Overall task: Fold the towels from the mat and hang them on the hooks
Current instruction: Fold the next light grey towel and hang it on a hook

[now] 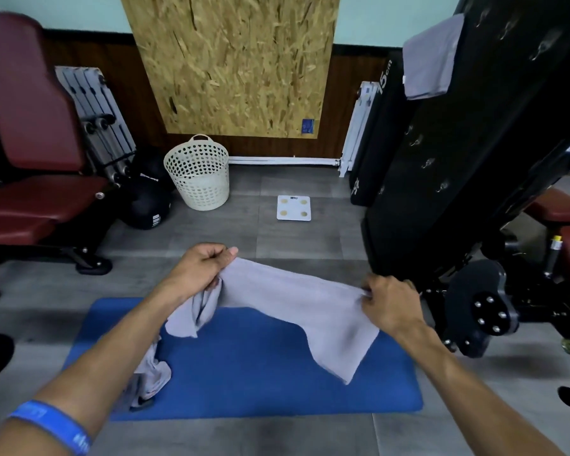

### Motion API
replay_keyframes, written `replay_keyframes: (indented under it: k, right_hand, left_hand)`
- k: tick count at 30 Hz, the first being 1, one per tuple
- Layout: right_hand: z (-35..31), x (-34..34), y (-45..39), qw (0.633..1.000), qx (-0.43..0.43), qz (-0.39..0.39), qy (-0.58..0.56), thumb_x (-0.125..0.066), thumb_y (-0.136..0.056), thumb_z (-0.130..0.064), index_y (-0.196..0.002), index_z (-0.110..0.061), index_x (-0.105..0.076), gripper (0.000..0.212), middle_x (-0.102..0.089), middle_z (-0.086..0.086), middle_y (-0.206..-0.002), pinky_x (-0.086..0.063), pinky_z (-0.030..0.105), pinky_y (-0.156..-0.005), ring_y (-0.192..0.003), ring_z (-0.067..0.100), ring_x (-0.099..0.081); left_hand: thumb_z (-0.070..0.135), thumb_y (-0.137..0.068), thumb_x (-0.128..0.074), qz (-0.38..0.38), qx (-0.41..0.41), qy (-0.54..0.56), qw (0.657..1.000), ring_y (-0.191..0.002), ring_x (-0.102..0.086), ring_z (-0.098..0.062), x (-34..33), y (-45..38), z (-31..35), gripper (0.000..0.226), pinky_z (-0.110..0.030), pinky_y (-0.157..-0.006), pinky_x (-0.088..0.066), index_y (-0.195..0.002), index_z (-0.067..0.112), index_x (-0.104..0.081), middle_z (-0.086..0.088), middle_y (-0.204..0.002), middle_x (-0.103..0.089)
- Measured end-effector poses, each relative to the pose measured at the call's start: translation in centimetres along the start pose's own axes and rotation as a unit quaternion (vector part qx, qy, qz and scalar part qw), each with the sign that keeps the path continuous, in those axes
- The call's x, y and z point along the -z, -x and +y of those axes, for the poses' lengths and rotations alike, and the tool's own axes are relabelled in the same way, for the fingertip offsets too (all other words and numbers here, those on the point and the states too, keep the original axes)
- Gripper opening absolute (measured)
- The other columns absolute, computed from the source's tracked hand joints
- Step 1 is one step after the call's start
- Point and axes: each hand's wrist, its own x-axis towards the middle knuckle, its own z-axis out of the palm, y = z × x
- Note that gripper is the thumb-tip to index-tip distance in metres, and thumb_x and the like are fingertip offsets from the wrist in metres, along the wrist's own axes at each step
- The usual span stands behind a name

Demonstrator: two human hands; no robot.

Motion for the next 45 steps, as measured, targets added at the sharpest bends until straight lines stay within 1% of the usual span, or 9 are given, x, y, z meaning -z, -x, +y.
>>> replay_keyframes:
  k: [6, 13, 20, 23, 27, 32, 38, 42, 45]
  right_hand:
    - [4.0, -1.5, -0.9, 0.996, -0.079, 0.028, 0.042, -0.054, -0.082, -0.017, -0.098, -0.015, -0.065, 0.019, -0.071, 0.009, -0.092, -0.044, 0.036, -0.081, -0.1, 0.032, -0.058]
    - [7.3, -2.5, -1.1, 0.964, -0.164, -0.013, -0.208, -0.049, -0.083, -0.006, -0.1, -0.025, -0.073, 0.035, -0.071, 0.008, -0.093, -0.051, 0.033, -0.069, -0.085, 0.033, -0.066]
    - [11.1, -5.3, 2.4, 0.952, -0.165, -0.083, -0.244, -0.054, -0.084, -0.007, -0.077, -0.026, -0.066, 0.024, -0.068, 0.006, -0.068, -0.053, 0.029, -0.055, -0.053, 0.019, -0.065]
    - [11.1, -7.2, 4.1, 0.964, -0.137, -0.103, -0.203, -0.058, -0.077, 0.001, -0.064, -0.035, -0.056, 0.038, -0.065, -0.002, -0.068, -0.041, 0.018, -0.051, -0.063, 0.018, -0.062]
    - [10.9, -8.9, 5.8, 0.945, -0.196, -0.095, -0.245, -0.056, -0.073, 0.005, -0.063, -0.026, -0.065, 0.033, -0.057, -0.009, -0.05, -0.045, 0.026, -0.048, -0.047, 0.013, -0.055]
    - [10.3, -8.6, 7.1, 0.875, -0.304, -0.056, -0.373, -0.044, -0.084, 0.01, -0.084, -0.015, -0.071, 0.037, -0.061, 0.011, -0.053, -0.05, 0.028, -0.042, -0.043, 0.022, -0.056]
    - [9.0, -13.2, 3.1, 0.867, -0.337, -0.045, -0.363, -0.038, -0.081, 0.017, -0.09, -0.007, -0.064, 0.037, -0.059, 0.015, -0.056, -0.051, 0.03, -0.037, -0.036, 0.022, -0.054]
    - [8.9, -22.9, -1.6, 0.847, -0.367, -0.089, -0.375, -0.038, -0.085, 0.013, -0.098, -0.011, -0.057, 0.033, -0.061, 0.025, -0.084, -0.058, 0.051, -0.052, -0.057, 0.039, -0.064]
    - [8.8, -29.1, -5.9, 0.833, -0.385, -0.075, -0.389, -0.041, -0.086, 0.014, -0.107, -0.004, -0.06, 0.033, -0.062, 0.024, -0.098, -0.058, 0.047, -0.064, -0.073, 0.037, -0.064]
  left_hand:
    - [0.03, -0.094, -0.061, -0.021, -0.006, -0.072, 0.997, -0.045, -0.036, -0.017, 1.8, -1.0, 0.2, 0.047, -0.023, -0.047, -0.031, -0.055, 0.018, -0.037, 0.003, -0.048, -0.032]
    - [0.033, -0.095, -0.056, 0.056, -0.084, -0.249, 0.963, -0.052, -0.048, -0.029, 2.4, -0.7, -1.1, 0.047, -0.041, -0.059, -0.046, -0.058, 0.008, -0.04, -0.01, -0.053, -0.045]
    - [0.045, -0.072, -0.08, -0.126, -0.041, -0.332, 0.934, -0.052, -0.046, -0.008, 2.3, 1.4, -8.4, 0.036, -0.027, -0.055, -0.039, -0.064, 0.018, -0.057, 0.007, -0.055, -0.052]
    - [0.052, -0.078, -0.07, -0.143, -0.032, -0.36, 0.921, -0.048, -0.031, -0.008, 2.0, 2.6, -11.6, 0.054, -0.028, -0.053, -0.03, -0.054, 0.017, -0.036, 0.006, -0.051, -0.033]
    - [0.048, -0.08, -0.071, -0.187, 0.024, -0.26, 0.947, -0.043, -0.035, -0.005, 1.6, 3.9, -13.7, 0.05, -0.025, -0.05, -0.03, -0.056, 0.019, -0.038, 0.005, -0.046, -0.036]
    - [0.034, -0.08, -0.076, -0.257, 0.093, -0.12, 0.954, -0.044, -0.049, -0.018, 3.5, 4.1, -16.5, 0.054, -0.027, -0.044, -0.034, -0.061, 0.006, -0.033, -0.003, -0.051, -0.038]
    - [0.029, -0.082, -0.076, -0.315, 0.098, -0.183, 0.926, -0.047, -0.043, -0.015, 4.2, 1.1, -20.5, 0.046, -0.029, -0.049, -0.033, -0.061, 0.013, -0.039, -0.001, -0.052, -0.039]
    - [0.031, -0.083, -0.072, -0.182, 0.079, -0.311, 0.929, -0.045, -0.042, -0.007, 1.5, -3.1, -26.8, 0.04, -0.026, -0.052, -0.036, -0.055, 0.02, -0.045, 0.008, -0.045, -0.044]
    - [0.025, -0.084, -0.073, -0.048, 0.121, -0.295, 0.947, -0.052, -0.055, -0.02, -2.1, -6.8, -32.5, 0.04, -0.029, -0.052, -0.037, -0.056, 0.022, -0.045, 0.01, -0.046, -0.049]
